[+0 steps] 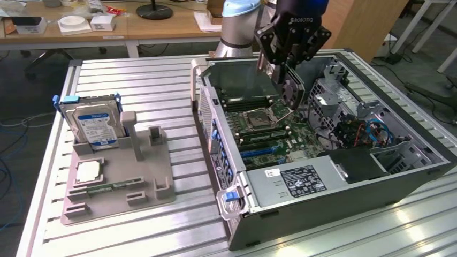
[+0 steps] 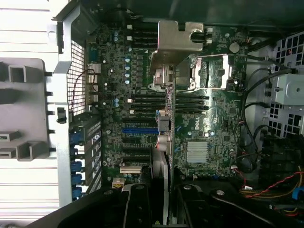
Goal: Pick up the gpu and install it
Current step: 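Pick up the gpu and move the gpu toward the slot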
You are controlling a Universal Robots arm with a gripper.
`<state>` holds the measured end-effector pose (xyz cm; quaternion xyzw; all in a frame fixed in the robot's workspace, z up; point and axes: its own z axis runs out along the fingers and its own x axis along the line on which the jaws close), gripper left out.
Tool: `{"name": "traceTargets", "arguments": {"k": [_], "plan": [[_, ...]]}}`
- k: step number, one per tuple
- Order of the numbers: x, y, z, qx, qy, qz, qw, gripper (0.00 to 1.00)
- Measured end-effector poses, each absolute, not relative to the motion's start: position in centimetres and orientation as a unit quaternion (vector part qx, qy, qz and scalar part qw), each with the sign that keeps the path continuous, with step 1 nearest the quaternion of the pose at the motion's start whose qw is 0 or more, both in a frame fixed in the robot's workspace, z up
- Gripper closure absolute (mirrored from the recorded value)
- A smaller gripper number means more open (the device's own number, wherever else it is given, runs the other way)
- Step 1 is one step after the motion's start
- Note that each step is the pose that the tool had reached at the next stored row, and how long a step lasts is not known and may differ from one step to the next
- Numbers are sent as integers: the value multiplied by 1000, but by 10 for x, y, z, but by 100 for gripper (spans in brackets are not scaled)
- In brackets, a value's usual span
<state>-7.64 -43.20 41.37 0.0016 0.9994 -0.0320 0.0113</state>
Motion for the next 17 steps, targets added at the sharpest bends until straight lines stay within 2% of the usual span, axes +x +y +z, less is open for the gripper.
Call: {"name": "traceTargets", "arguments": {"k": [17], "plan": [[-49,-432,414,2,999,-32,11,73]]}}
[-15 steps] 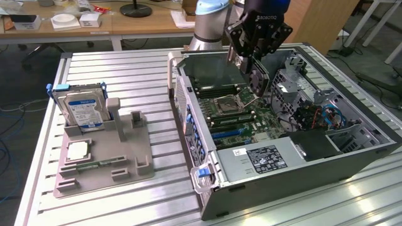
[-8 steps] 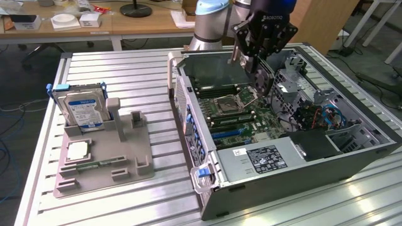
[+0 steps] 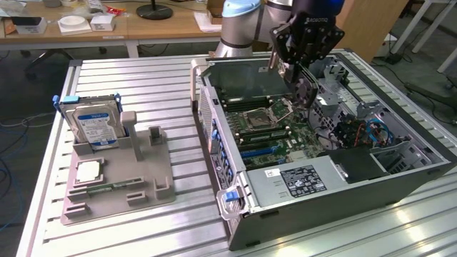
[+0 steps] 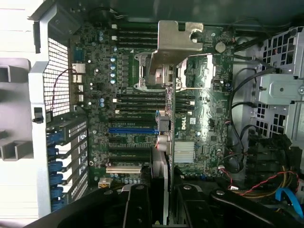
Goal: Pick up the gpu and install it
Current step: 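Pick up the gpu and move the gpu toward the slot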
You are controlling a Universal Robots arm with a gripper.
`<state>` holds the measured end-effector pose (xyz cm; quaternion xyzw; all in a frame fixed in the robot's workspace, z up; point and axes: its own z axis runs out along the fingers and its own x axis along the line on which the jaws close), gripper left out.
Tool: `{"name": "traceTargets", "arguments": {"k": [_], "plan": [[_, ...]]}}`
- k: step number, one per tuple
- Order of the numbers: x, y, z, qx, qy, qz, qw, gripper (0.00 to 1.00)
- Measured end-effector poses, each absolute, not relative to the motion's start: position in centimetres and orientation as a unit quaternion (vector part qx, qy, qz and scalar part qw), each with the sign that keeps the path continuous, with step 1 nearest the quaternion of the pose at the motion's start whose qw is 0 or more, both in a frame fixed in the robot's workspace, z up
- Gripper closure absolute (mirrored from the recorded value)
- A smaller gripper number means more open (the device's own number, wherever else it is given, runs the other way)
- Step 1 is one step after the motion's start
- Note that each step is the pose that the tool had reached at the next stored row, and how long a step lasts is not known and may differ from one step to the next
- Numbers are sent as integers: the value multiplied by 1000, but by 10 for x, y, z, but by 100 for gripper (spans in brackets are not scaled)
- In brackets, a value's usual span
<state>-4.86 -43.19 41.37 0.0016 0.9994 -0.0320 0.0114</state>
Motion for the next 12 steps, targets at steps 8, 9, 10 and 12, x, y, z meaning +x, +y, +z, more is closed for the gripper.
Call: {"name": "traceTargets", "arguments": {"k": [8,9,10,12], "plan": [[-38,-432,414,2,999,-32,11,73],[-37,-432,414,2,999,-32,11,73],[-37,-432,414,2,999,-32,11,73],[-37,-432,414,2,999,-32,11,73]]}}
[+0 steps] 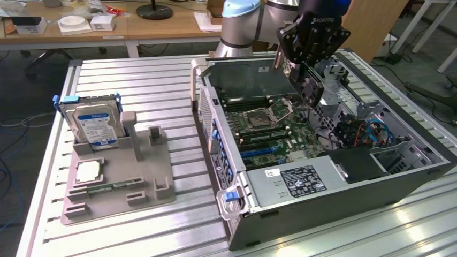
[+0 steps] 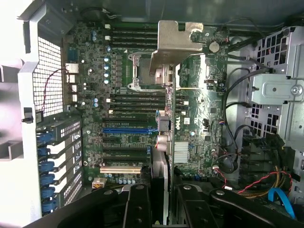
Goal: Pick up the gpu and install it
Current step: 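Pick up the gpu and move the gpu toward the slot, then insert the gpu into the slot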
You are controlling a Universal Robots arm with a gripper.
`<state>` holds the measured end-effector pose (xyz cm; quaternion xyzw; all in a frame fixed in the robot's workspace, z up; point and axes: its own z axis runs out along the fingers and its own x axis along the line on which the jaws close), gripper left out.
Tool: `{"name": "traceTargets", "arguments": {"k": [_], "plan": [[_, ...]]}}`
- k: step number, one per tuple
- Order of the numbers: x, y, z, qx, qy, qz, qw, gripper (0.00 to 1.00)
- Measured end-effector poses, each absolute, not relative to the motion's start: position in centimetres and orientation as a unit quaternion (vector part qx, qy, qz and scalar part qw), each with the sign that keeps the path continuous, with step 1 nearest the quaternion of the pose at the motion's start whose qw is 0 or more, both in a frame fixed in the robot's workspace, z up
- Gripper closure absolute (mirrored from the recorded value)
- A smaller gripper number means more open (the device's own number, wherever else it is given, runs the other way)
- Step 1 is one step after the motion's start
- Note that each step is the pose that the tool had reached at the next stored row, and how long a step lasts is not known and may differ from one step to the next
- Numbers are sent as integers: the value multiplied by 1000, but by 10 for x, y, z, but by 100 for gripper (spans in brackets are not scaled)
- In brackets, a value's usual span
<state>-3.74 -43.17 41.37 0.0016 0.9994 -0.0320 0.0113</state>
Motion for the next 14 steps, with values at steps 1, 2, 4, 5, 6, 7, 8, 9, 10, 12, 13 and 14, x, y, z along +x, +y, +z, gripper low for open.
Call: {"name": "traceTargets", "arguments": {"k": [1,2,4,5,6,7,8,9,10,12,13,14], "plan": [[-37,-432,414,2,999,-32,11,73],[-37,-432,414,2,999,-32,11,73],[-37,-432,414,2,999,-32,11,73],[-37,-432,414,2,999,-32,11,73],[-37,-432,414,2,999,-32,11,73],[-37,-432,414,2,999,-32,11,73],[-37,-432,414,2,999,-32,11,73],[-37,-432,414,2,999,-32,11,73],[-37,-432,414,2,999,-32,11,73],[-37,-432,414,-1,999,-32,11,73],[-37,-432,414,-6,999,-32,12,73],[-37,-432,414,-14,999,-32,12,73]]}}
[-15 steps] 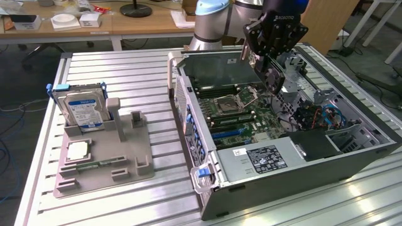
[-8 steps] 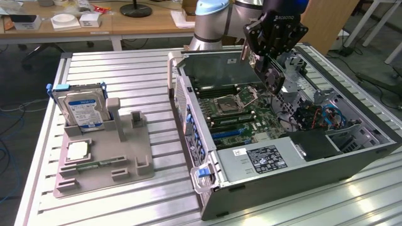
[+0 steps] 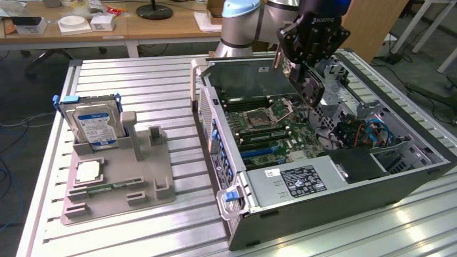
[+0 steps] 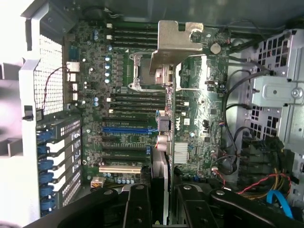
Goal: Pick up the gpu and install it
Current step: 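Insert the gpu into the slot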
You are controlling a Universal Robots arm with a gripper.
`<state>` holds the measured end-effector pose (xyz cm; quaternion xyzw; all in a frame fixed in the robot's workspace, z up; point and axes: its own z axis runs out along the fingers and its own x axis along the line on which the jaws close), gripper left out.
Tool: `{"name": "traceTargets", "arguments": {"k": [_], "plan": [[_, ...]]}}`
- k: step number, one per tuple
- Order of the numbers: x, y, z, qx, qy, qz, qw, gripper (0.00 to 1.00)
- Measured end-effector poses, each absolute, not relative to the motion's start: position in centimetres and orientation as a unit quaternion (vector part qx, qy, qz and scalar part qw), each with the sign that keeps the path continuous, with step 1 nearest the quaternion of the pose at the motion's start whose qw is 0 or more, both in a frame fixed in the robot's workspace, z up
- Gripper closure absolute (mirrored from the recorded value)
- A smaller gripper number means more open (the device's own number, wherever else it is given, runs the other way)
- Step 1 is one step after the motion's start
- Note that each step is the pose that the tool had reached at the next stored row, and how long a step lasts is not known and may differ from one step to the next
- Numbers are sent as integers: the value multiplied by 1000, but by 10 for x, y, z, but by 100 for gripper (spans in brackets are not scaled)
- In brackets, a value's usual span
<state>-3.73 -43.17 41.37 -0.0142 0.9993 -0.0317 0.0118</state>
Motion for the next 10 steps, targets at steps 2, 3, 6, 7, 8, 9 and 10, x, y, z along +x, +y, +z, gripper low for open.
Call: {"name": "traceTargets", "arguments": {"k": [2,3,6,7,8,9,10], "plan": [[-37,-432,414,-32,999,-32,12,73],[-37,-432,414,-39,999,-31,13,73],[-37,-432,414,-60,998,-31,13,73],[-37,-432,414,-68,997,-31,14,73],[-37,-432,414,-77,996,-31,14,73],[-37,-432,414,-85,996,-31,14,73],[-37,-432,414,-93,995,-31,14,73]]}}
